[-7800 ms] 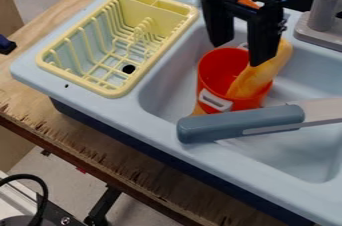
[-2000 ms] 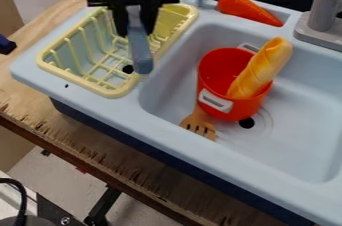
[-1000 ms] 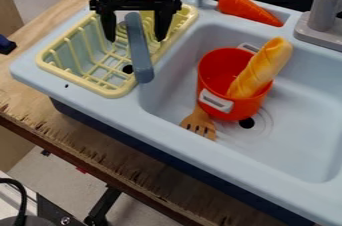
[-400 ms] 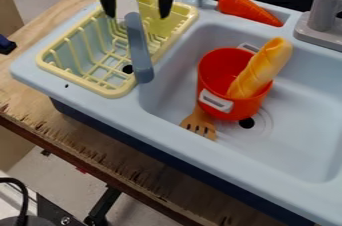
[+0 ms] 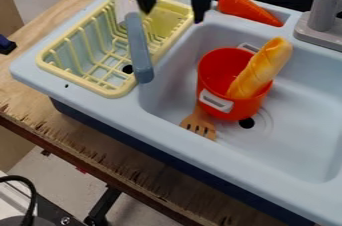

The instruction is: Moved the blue knife on the yellow basket

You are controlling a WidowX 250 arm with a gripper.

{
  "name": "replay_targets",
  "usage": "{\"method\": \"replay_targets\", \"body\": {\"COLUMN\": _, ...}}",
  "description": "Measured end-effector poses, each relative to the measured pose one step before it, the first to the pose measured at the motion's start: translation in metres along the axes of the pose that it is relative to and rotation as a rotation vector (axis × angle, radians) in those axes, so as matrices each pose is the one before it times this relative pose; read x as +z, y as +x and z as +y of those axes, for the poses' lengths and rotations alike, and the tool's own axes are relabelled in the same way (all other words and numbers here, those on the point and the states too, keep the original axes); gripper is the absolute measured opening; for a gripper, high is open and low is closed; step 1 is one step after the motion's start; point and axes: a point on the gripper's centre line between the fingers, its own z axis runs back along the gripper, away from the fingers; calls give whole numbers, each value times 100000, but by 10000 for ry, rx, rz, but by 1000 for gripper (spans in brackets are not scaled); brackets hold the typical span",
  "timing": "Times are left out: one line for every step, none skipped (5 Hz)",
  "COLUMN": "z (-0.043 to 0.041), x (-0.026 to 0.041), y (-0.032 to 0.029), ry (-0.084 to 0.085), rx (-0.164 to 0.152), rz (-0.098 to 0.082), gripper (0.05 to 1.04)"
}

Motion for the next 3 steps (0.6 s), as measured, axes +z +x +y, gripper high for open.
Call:
{"method": "replay_targets", "body": {"z": -2433, "x": -45, "y": 133, "ry": -380, "rx": -1865, "rz": -285, "gripper": 999}}
{"method": "replay_targets", "body": {"z": -1369, "x": -280, "y": 839, "ry": -377, "rx": -475, "rz": 104, "gripper": 999}}
{"method": "replay_targets", "body": {"z": -550, "x": -355, "y": 2220, "ry": 28, "rx": 233, "rz": -77, "gripper": 999}}
